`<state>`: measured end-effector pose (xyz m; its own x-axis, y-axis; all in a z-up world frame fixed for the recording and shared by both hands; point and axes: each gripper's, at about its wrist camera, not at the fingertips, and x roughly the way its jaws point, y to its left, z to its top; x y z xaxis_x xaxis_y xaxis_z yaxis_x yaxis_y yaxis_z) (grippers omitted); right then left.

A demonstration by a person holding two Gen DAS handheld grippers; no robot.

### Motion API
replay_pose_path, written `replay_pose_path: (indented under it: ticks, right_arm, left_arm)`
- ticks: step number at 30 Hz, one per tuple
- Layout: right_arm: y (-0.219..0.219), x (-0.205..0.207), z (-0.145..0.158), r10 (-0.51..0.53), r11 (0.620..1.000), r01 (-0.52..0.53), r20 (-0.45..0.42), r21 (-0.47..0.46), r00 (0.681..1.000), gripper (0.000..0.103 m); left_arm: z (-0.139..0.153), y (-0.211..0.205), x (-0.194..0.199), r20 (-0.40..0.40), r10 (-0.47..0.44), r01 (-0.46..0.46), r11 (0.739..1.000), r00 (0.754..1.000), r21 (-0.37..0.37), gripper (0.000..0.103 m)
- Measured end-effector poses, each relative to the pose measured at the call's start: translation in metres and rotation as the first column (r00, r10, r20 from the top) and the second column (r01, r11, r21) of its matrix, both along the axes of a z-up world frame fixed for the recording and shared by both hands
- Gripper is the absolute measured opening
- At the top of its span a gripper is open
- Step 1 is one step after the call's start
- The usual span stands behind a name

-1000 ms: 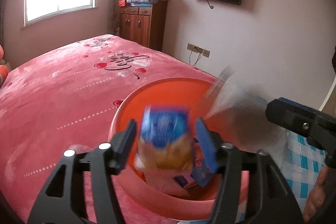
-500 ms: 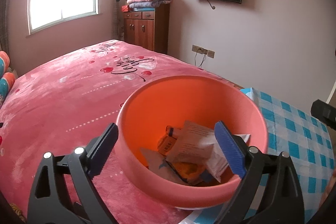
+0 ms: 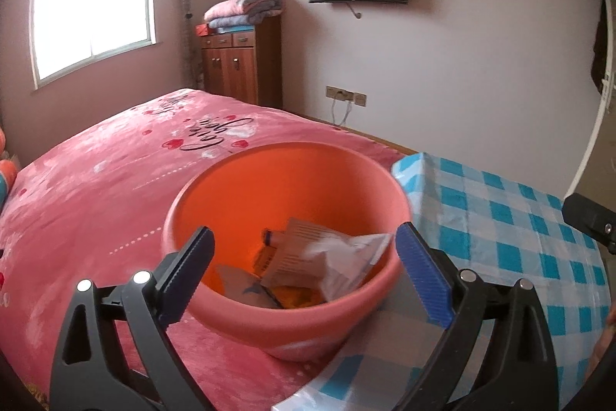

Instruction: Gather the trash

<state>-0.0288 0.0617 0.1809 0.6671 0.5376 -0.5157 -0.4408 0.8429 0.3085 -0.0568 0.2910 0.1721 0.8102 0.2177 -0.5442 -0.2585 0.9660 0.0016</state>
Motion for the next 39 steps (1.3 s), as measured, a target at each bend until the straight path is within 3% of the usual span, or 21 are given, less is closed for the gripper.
replay_pose_path:
  ticks: [16,29,39]
  right_arm:
    - [-0.073,-0.039,0.002,-0.15,0.988,0.151,0.015,-0.028,0.989,0.085]
    - [-0.147,-0.076,-0.001,-0.304,0.949,0.307,0.049,-0.07,0.951,0.085]
    - [-0.189,-0.099,-0.012,-0.393,0.915,0.396,0.048,-0.084,0.918,0.085]
  left_arm:
    - [-0.001,-0.091,-0.006,-0.008,-0.158,0.158,0.987,0.987,0.009,0.096]
    - [-0.012,-0.182,-0.016,-0.037,-0.325,0.326,0.945,0.945,0.027,0.096]
    - [-0.018,-0.227,-0.025,-0.049,-0.399,0.4,0.916,0.916,0.033,0.096]
